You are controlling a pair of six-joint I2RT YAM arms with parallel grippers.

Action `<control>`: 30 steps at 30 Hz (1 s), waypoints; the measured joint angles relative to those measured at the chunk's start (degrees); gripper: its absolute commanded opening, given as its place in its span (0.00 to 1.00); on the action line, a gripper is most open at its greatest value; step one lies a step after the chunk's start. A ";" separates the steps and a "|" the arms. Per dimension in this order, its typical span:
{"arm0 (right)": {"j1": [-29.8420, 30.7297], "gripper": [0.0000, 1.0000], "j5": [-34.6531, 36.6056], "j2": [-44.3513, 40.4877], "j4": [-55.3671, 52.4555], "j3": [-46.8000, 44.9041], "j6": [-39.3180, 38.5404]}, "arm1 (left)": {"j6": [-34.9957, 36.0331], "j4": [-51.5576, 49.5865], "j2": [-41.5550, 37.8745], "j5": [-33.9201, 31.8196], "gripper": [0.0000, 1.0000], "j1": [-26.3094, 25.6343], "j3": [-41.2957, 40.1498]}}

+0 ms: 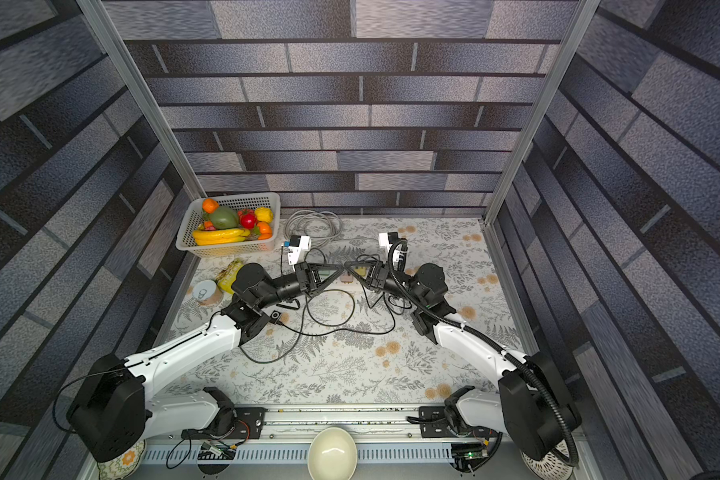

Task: Charge mp3
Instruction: Pick up the charging cable from the center of the board, then move the mp3 player to the center of the board.

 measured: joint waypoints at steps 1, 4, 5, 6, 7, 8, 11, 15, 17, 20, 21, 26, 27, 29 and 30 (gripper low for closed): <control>0.00 0.00 0.02 -0.24 -0.39 0.00 -0.22 | 0.11 0.04 0.00 0.09 0.33 0.11 0.00; 0.00 0.00 0.04 -1.64 -2.45 -0.28 -1.62 | 0.22 0.09 -0.13 0.35 0.69 1.40 -0.11; 0.00 0.00 0.22 -2.36 -3.43 -0.39 -2.29 | 0.35 -0.63 -0.44 0.39 0.75 2.40 -0.17; 0.00 0.00 0.28 -3.15 -4.42 -0.59 -3.10 | 1.01 -1.95 -1.09 0.24 0.80 3.76 -0.31; 0.00 0.00 0.63 -4.02 -5.46 -0.72 -3.96 | 1.95 -4.48 -2.34 -0.07 0.84 5.16 -0.39; 0.00 0.00 0.98 -5.05 -6.49 -0.94 -5.07 | 3.67 -8.66 -4.37 -0.94 0.87 6.80 -0.44; 0.00 0.00 2.34 -8.39 -9.68 -1.66 -9.11 | 12.11 -25.90 -12.79 -6.64 0.95 10.43 1.01; 0.00 0.00 5.16 -13.42 -15.17 -2.49 -16.41 | 23.87 -48.33 -20.22 -15.72 0.98 12.96 7.72; 0.00 0.00 6.71 -15.82 -17.92 -2.75 -20.26 | 28.79 -57.90 -21.59 -20.94 0.99 14.56 10.43; 0.00 0.00 8.26 -18.21 -21.55 -2.84 -25.16 | 34.88 -70.42 -21.57 -27.96 1.00 17.31 12.11; 0.00 0.00 8.63 -18.58 -22.62 -2.84 -26.49 | 36.57 -74.07 -20.98 -29.92 1.00 18.05 12.50; 0.00 0.00 9.66 -18.58 -27.76 -2.82 -31.21 | 44.04 -88.59 -14.93 -39.78 1.00 21.64 14.73; 0.00 0.00 9.73 -18.58 -28.48 -2.82 -31.78 | 45.07 -90.36 -13.81 -41.35 1.00 22.27 14.99; 0.00 0.00 9.92 -18.62 -29.88 -2.82 -32.94 | 46.84 -93.37 -12.31 -43.82 1.00 23.91 15.13; 0.00 0.00 9.97 -18.67 -30.47 -2.82 -33.42 | 47.41 -94.49 -12.11 -44.48 1.00 24.83 15.13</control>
